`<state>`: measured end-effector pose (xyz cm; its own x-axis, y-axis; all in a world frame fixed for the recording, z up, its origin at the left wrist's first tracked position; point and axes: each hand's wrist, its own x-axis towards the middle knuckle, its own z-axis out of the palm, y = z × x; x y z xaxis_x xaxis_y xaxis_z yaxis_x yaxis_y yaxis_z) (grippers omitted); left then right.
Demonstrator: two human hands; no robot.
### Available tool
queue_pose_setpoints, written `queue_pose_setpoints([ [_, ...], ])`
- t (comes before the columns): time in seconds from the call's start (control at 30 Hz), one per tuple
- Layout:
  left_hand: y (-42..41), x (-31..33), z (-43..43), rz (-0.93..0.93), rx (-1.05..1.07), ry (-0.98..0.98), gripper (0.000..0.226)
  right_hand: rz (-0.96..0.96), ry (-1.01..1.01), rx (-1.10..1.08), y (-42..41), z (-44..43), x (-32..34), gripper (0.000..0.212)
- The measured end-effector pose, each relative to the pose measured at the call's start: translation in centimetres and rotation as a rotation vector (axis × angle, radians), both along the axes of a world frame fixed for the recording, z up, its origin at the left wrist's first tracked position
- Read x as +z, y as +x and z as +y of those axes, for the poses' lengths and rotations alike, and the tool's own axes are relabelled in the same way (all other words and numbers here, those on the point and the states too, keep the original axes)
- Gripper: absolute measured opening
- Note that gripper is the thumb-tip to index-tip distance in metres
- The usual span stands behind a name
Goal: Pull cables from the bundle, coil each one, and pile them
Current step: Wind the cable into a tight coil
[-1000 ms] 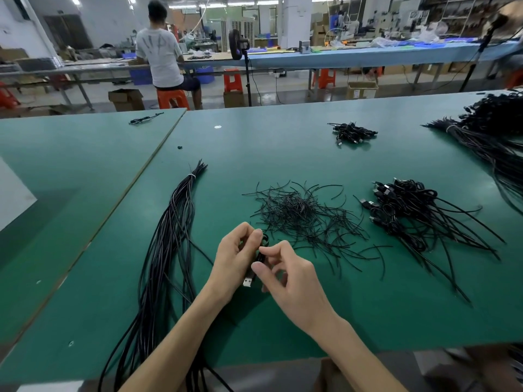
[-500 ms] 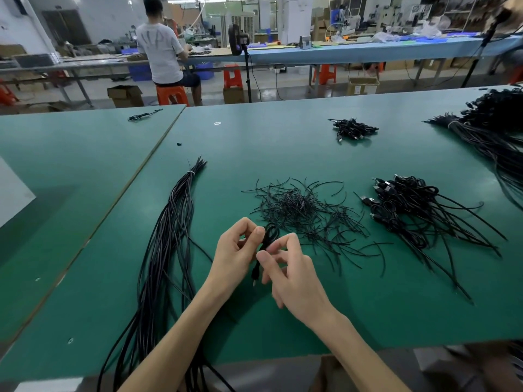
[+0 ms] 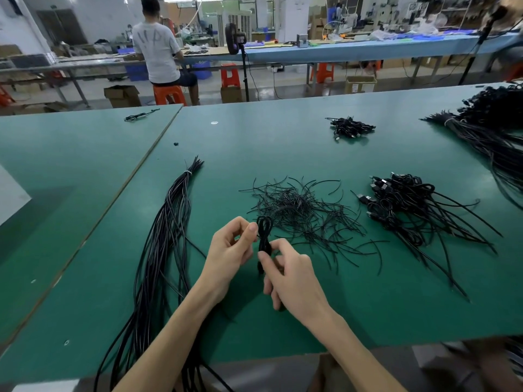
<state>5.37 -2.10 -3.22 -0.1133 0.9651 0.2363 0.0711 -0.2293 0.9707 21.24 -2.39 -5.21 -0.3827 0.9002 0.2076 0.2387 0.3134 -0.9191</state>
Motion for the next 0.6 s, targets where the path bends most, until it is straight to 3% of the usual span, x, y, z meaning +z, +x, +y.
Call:
queue_pose_setpoints([
  [0.2,0.0,0.3,-0.4,-0.045,-0.132,-0.044,0.034,0.098,-0.010,-0.079,0.1,0.3,0.3,0.011],
  [0.5,0.9,0.4,-0.7,0.039,-0.271,-0.068,0.040,0.391,-0.023,-0.160,0.9,0.9,0.5,0.037],
  [0.6,1.2,0.4,-0.8,0.084,-0.286,-0.065,0.036,0.469,-0.003,-0.160,1.0,1.0,1.0,0.029],
])
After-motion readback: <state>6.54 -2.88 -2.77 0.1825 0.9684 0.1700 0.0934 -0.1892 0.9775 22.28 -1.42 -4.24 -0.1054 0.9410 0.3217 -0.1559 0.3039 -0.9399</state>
